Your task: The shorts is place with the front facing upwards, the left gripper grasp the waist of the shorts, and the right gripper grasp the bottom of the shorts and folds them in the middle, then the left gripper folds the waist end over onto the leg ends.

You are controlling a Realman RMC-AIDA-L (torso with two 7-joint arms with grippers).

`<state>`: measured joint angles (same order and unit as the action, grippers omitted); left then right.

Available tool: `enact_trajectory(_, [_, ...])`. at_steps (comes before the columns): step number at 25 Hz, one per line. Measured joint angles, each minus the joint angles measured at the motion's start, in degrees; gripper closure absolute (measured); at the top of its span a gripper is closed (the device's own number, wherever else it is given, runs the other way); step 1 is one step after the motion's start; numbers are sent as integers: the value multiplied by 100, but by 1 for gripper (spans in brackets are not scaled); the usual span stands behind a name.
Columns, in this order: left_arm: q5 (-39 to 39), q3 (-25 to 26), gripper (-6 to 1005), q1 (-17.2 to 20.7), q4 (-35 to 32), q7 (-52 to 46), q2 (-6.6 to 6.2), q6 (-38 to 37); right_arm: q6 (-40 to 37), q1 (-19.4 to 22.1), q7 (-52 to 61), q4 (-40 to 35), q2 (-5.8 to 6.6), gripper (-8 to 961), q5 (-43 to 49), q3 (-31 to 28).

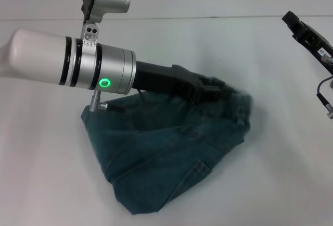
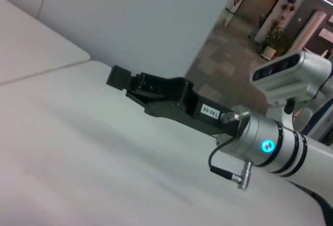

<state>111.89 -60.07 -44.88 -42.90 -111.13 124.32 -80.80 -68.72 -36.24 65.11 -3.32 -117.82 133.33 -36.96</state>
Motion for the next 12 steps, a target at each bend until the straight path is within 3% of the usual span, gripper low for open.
enact_trajectory(7, [-365, 94, 693, 307, -357, 13, -43, -63, -52, 42, 59, -6, 8, 912, 2, 41])
enact_trajectory(12, [-849, 305, 503, 899, -853, 78, -39, -269, -259, 58, 187, -42, 85, 902, 47, 396])
